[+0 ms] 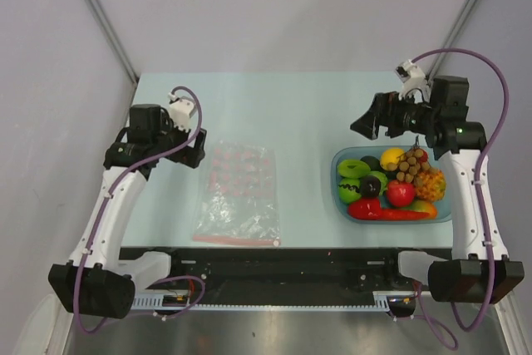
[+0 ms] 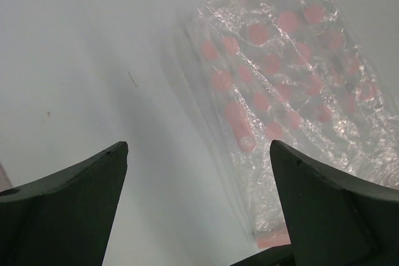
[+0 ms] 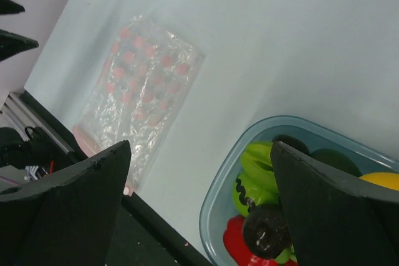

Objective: Place the food in the zip-top bag and seal the zipper
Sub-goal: Pick up the zipper food storage bag at the center of the board.

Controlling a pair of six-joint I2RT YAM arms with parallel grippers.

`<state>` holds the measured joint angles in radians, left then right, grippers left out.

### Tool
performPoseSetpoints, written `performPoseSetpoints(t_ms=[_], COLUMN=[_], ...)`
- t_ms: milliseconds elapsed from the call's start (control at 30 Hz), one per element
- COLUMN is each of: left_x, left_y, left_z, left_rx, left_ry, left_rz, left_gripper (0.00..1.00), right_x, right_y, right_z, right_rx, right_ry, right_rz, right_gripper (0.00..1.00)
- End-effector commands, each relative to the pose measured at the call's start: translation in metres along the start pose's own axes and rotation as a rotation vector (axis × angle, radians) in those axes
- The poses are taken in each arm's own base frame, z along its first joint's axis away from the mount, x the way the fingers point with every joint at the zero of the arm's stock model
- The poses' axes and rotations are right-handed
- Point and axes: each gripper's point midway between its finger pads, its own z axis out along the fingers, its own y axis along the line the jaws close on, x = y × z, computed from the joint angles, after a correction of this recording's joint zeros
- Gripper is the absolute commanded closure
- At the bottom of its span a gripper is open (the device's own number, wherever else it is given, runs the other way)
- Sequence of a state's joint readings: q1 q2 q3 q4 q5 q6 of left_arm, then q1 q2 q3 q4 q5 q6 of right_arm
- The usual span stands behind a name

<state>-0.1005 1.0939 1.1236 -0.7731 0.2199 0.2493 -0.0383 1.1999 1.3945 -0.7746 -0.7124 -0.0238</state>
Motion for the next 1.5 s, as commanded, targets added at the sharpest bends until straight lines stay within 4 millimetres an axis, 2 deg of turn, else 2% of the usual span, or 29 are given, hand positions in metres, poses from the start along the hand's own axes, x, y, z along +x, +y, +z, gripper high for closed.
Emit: performPoseSetpoints(t_ms=[0,100,167,267,300,333,367,400,433,467,500,567,633,733,900,967,1067,1167,1267,1367,1400,1433,1467], left_x=[-0.002,-0.003,-0.001,0.019,0.034,0.042,0.050,0.068,0.073,0.079,0.093,0.101,0.118,0.144,0.171,0.181,0.187,0.185,0.180,0.180,0.178,0.177,0.173], left_y=[-0.006,-0.021,-0.040,-0.073,-0.081,-0.101,-0.104,-0.112,-0.127,-0.129,-0.133,-0.148,-0.161,-0.175,-0.187,-0.185,-0.188,-0.181,-0.179,-0.177,-0.178,-0.177,-0.179], left_z=[-0.003,-0.004,-0.004,-0.004,0.000,-0.002,-0.001,0.003,0.001,0.002,0.006,0.004,0.004,0.003,0.004,0.008,0.012,0.027,0.037,0.042,0.043,0.043,0.043], left_rx=[0.051,0.105,0.174,0.281,0.308,0.356,0.353,0.377,0.407,0.394,0.405,0.439,0.488,0.558,0.594,0.583,0.572,0.473,0.418,0.398,0.392,0.387,0.384], left_ry=[-0.004,-0.011,-0.025,-0.019,0.013,0.014,0.034,0.067,0.044,0.046,0.065,0.044,0.072,0.113,0.098,0.107,0.088,0.061,0.038,0.037,0.029,0.025,0.017], left_rz=[0.221,0.327,0.430,0.573,0.604,0.665,0.706,0.741,0.801,0.825,0.840,0.865,0.877,0.930,1.063,1.116,1.179,1.220,1.229,1.246,1.249,1.248,1.242], left_gripper=[0.00,0.00,0.00,0.00,0.00,0.00,0.00,0.00,0.01,0.00,0.00,0.00,0.00,0.04,0.04,0.05,0.05,0.10,0.18,0.35,0.45,0.51,0.61], right_x=[0.036,0.049,0.052,0.056,0.056,0.057,0.058,0.060,0.061,0.062,0.062,0.061,0.060,0.062,0.067,0.069,0.071,0.071,0.074,0.074,0.075,0.075,0.075], right_y=[0.005,0.017,0.018,0.017,0.016,0.016,0.015,0.015,0.015,0.014,0.014,0.013,0.010,0.005,0.001,0.001,-0.003,-0.006,-0.005,-0.005,-0.006,-0.006,-0.007], right_z=[0.011,0.022,0.025,0.028,0.029,0.029,0.030,0.030,0.030,0.031,0.030,0.031,0.031,0.032,0.033,0.032,0.031,0.031,0.028,0.027,0.027,0.027,0.027], right_rx=[-0.048,-0.080,-0.088,-0.097,-0.096,-0.097,-0.099,-0.099,-0.099,-0.101,-0.100,-0.098,-0.089,-0.078,-0.070,-0.069,-0.047,-0.028,-0.027,-0.021,-0.018,-0.018,-0.015], right_ry=[0.101,0.145,0.154,0.177,0.179,0.180,0.185,0.187,0.192,0.195,0.195,0.195,0.195,0.203,0.218,0.225,0.231,0.230,0.234,0.233,0.233,0.234,0.234], right_rz=[-0.017,-0.044,-0.055,-0.047,-0.046,-0.048,-0.051,-0.051,-0.050,-0.051,-0.052,-0.054,-0.056,-0.043,-0.039,-0.046,-0.055,-0.061,-0.066,-0.072,-0.071,-0.073,-0.074], right_gripper=[0.00,0.00,0.00,0.00,0.00,0.00,0.00,0.00,0.00,0.00,0.00,0.00,0.00,0.00,0.00,0.00,0.00,0.00,0.00,0.00,0.00,0.00,0.00])
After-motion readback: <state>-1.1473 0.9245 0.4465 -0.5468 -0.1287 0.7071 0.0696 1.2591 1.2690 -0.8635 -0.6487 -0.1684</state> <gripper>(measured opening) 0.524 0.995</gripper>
